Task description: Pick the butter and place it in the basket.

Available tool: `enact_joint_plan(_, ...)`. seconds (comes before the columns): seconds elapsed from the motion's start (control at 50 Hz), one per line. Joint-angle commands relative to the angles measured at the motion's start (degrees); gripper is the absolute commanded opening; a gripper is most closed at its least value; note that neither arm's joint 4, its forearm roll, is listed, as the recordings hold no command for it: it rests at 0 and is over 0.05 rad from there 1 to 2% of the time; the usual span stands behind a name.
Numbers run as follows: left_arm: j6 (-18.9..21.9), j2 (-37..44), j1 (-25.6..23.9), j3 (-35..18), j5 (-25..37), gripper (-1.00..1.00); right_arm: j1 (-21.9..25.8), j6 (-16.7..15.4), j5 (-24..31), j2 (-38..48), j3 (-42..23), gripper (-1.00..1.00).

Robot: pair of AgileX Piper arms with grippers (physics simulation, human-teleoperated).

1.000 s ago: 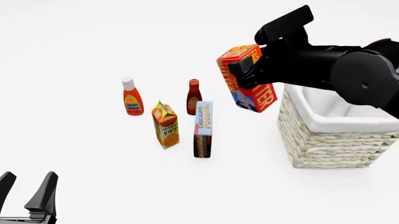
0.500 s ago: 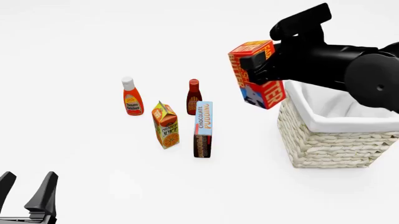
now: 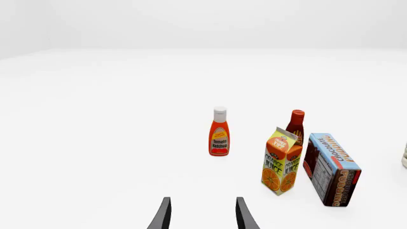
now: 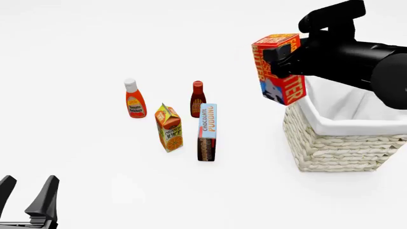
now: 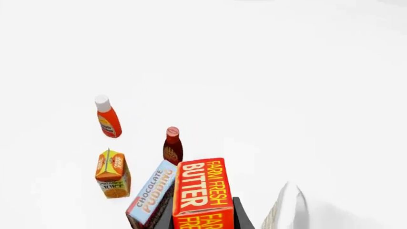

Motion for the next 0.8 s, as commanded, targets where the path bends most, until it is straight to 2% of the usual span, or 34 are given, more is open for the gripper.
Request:
enact_joint_plan(0.02,0.0,0.0,0.0,0.0,0.0,1.0,-2.68,2.41,-1.25,-1.86,-0.01,-1.0)
enact_joint_plan(0.2,0.0,0.0,0.0,0.0,0.0,1.0,-4.9,4.02,-2.33,-4.09,1.75,-1.0)
enact_joint_plan(0.8,0.0,0.0,0.0,0.0,0.0,1.0,-13.16,4.77,-4.34,-6.25,4.62,-1.0)
